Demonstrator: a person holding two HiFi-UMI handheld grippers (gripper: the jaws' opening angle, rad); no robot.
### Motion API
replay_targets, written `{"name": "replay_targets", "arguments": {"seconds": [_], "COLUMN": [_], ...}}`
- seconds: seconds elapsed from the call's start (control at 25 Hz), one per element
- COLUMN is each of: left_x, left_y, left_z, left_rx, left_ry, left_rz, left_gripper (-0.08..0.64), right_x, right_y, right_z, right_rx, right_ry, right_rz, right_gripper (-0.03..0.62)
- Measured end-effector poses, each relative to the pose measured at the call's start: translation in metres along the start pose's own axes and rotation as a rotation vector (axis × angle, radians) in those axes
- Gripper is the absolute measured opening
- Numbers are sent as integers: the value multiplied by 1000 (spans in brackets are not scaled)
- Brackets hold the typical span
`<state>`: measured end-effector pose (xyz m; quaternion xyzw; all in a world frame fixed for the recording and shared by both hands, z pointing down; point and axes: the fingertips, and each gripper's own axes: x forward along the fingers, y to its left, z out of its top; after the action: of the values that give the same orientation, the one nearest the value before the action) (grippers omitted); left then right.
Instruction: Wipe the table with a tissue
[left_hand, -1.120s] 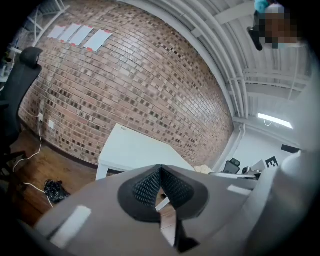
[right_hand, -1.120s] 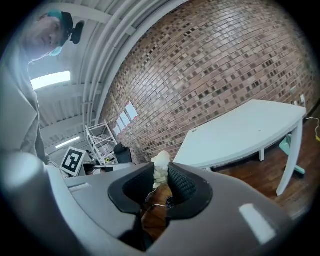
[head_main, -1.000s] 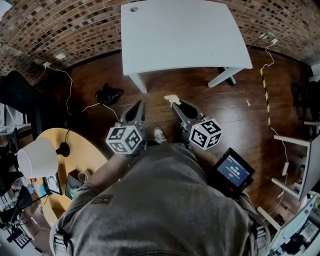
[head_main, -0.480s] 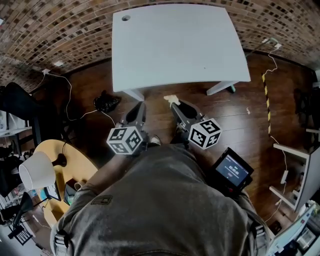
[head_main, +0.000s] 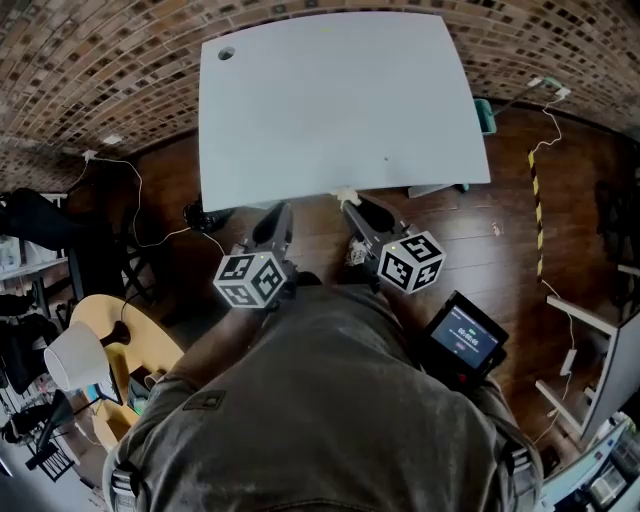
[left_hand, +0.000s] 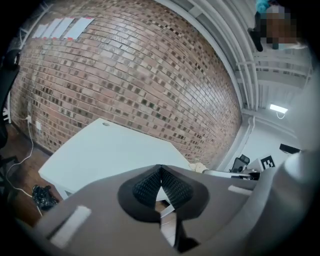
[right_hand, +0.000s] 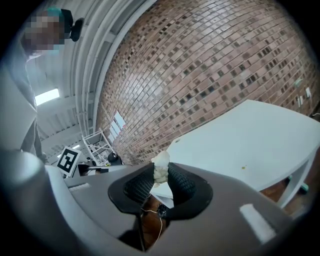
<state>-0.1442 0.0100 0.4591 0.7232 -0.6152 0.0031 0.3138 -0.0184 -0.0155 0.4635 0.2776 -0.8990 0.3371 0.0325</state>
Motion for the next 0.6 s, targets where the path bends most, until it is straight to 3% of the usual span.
{"name": "replay_targets", "arguments": {"seconds": [0.2,0.6], "left_x": [31,63], "left_y": [-7,-4], "left_z": [1,12], "left_rx": [0,8], "left_ry": [23,81], "left_rz": [-3,-76], "left_gripper": [2,2], "right_x": [3,11], "right_y": [-30,-48], "right_z": [10,17], "right_rx": [19,47], "right_ry": [6,6], "right_rz": [-15,-109], "right_gripper": [97,97]}}
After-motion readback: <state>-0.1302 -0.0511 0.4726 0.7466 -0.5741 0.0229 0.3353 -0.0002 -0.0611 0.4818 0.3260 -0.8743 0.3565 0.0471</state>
